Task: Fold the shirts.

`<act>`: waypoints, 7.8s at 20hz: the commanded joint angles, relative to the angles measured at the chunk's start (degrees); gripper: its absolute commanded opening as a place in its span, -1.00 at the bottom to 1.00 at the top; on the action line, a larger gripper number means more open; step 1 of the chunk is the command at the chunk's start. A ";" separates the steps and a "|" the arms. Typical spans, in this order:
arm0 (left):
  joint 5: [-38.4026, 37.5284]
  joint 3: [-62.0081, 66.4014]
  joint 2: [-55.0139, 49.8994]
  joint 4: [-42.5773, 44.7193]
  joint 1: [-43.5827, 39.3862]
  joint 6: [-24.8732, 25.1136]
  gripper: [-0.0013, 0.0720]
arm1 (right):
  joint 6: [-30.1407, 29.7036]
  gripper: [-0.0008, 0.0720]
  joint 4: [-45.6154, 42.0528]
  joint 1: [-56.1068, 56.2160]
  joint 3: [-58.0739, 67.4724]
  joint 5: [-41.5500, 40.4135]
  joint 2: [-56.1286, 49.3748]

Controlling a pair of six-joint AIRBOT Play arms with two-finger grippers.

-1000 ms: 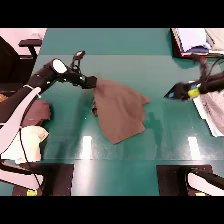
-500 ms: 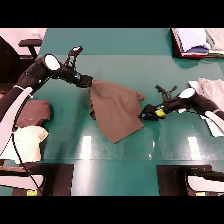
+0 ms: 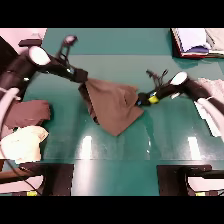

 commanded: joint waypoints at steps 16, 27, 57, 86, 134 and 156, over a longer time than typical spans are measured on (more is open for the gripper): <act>-12.92 7.39 21.90 -0.85 -2.71 1.57 -0.91 | 5.97 -0.92 -17.53 -7.65 30.40 16.00 16.92; -9.35 -30.84 21.88 -9.46 -23.02 1.16 0.43 | 6.14 -0.92 -20.52 -6.54 10.95 16.17 17.03; -1.31 -20.28 -10.23 -11.63 10.84 9.16 -0.89 | 6.51 -0.92 -20.13 -6.54 10.95 14.64 17.03; -3.32 29.35 21.97 -7.48 17.16 2.89 -0.91 | 12.55 -0.92 -26.51 -11.28 43.47 21.11 22.75; 2.21 -44.74 14.05 -2.21 17.16 -8.83 -0.86 | 4.22 0.15 -12.52 -20.98 -4.92 16.28 21.18; -4.85 -39.10 24.87 -4.48 17.14 -5.86 -0.91 | 0.15 -0.87 -4.61 -30.12 -32.92 5.05 11.47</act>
